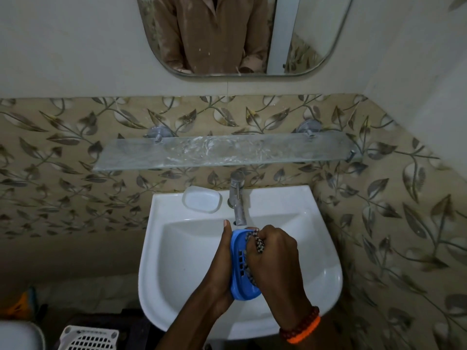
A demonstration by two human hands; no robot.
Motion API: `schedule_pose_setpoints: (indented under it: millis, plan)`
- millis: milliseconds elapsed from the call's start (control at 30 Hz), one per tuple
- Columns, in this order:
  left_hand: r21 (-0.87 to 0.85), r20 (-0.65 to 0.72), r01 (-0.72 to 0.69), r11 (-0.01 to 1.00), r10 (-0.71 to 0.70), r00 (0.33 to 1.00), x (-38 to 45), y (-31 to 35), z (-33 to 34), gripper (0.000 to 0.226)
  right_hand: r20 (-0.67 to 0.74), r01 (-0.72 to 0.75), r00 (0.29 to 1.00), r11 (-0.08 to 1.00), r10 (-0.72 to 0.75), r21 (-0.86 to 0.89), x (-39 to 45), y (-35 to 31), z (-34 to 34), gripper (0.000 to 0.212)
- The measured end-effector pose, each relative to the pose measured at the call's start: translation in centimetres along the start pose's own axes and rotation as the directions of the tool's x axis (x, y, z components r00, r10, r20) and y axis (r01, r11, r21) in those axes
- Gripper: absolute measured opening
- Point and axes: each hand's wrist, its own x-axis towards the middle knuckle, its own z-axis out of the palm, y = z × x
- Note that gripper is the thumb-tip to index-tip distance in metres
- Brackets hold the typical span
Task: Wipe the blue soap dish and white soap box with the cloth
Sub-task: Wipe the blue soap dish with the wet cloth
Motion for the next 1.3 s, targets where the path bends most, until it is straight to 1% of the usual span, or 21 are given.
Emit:
schedule_pose_setpoints:
  millis: [100, 133, 167, 233, 300, 433, 467, 533, 667, 700, 800, 867, 967, 1000, 1067, 1100, 1167, 1233, 1300]
  plan:
    - [-0.017, 0.001, -0.009, 1.0, 0.009, 1.0, -0.3, 0.1, -0.2, 0.079, -0.017, 0.03, 0.999, 0.987, -0.028, 0.155, -0.3, -0.5, 0.4, 0.013]
    - [-0.023, 0.005, -0.002, 1.0, 0.002, 1.0, -0.4, 0.2, -0.4, 0.08, 0.011, 0.029, 0.999, 0.978, -0.032, 0.205, -0.5, -0.7, 0.5, 0.015]
    - [-0.035, 0.008, 0.011, 0.999, -0.01, 1.0, -0.5, 0.2, -0.6, 0.08, 0.045, 0.048, 0.997, 0.97, -0.06, 0.237, -0.8, -0.7, 0.6, 0.016]
    - [-0.06, 0.013, 0.031, 0.998, -0.031, 0.999, -0.6, 0.4, -1.0, 0.081, 0.07, 0.137, 0.985, 0.962, -0.157, 0.237, -0.8, -0.6, 0.9, 0.012]
    - [-0.082, 0.018, 0.051, 0.995, -0.05, 0.999, -0.7, 0.6, -1.2, 0.081, 0.058, 0.162, 0.983, 0.967, -0.176, 0.195, -0.5, -0.6, 1.0, 0.013]
    - [-0.074, 0.019, 0.053, 0.996, -0.052, 0.998, -0.6, 1.1, -1.4, 0.08, -0.041, 0.144, 0.989, 0.99, -0.144, -0.011, -0.4, -0.9, 1.3, 0.016]
    - [-0.067, 0.016, 0.052, 0.996, -0.051, 0.999, -0.5, 1.3, -1.5, 0.08, -0.042, 0.116, 0.992, 0.992, -0.118, -0.041, -0.6, -1.1, 1.4, 0.017]
    - [-0.076, 0.014, 0.059, 0.995, -0.058, 0.998, -0.4, 1.6, -1.8, 0.082, -0.005, 0.054, 0.998, 0.998, -0.055, -0.037, -0.7, -1.2, 1.7, 0.02]
    - [-0.106, 0.006, 0.119, 0.987, -0.119, 0.993, -0.6, 2.0, -2.3, 0.088, 0.121, 0.053, 0.991, 0.997, -0.059, 0.053, -0.2, -0.7, 2.1, 0.029]
    - [-0.107, 0.012, 0.132, 0.985, -0.132, 0.991, -0.6, 2.0, -2.4, 0.089, 0.13, 0.068, 0.989, 0.996, -0.075, 0.06, 0.0, -0.9, 2.0, 0.029]
    - [-0.122, 0.031, 0.153, 0.981, -0.15, 0.988, -0.7, 1.9, -2.4, 0.087, 0.042, 0.156, 0.987, 0.986, -0.158, 0.051, 0.4, -1.9, 1.8, 0.024]
    - [-0.125, 0.034, 0.143, 0.982, -0.14, 0.99, -0.6, 2.1, -2.6, 0.084, 0.077, 0.177, 0.98, 0.982, -0.182, 0.064, 0.1, -2.5, 2.1, 0.025]
    - [-0.127, 0.02, 0.141, 0.982, -0.14, 0.99, -0.6, 2.3, -2.9, 0.082, 0.165, 0.183, 0.967, 0.98, -0.194, 0.079, -0.5, -2.7, 2.7, 0.028]
    - [-0.131, 0.018, 0.134, 0.982, -0.132, 0.991, -0.6, 2.3, -3.0, 0.082, 0.137, 0.199, 0.969, 0.977, -0.208, 0.076, -0.5, -2.7, 2.8, 0.027]
    - [-0.141, 0.013, 0.105, 0.984, -0.104, 0.994, -0.4, 2.2, -2.9, 0.08, 0.02, 0.242, 0.97, 0.97, -0.243, 0.024, -0.1, -2.6, 2.8, 0.02]
    - [-0.141, 0.006, 0.081, 0.987, -0.081, 0.997, -0.2, 2.2, -2.8, 0.079, -0.018, 0.231, 0.973, 0.972, -0.232, -0.027, 0.1, -2.7, 2.7, 0.018]
    - [-0.118, -0.008, 0.028, 0.993, -0.029, 1.0, 0.0, 2.4, -2.6, 0.078, -0.035, 0.163, 0.985, 0.979, -0.169, -0.125, 0.3, -3.1, 2.8, 0.019]
    - [-0.074, -0.018, -0.013, 0.997, 0.012, 1.0, 0.1, 2.6, -2.5, 0.078, -0.024, 0.08, 0.996, 0.984, -0.085, -0.159, 0.4, -3.2, 3.2, 0.021]
    - [-0.04, -0.035, -0.027, 0.999, 0.025, 0.999, 0.1, 2.7, -2.5, 0.08, -0.016, 0.043, 0.999, 0.987, -0.045, -0.152, 0.5, -3.1, 3.3, 0.022]
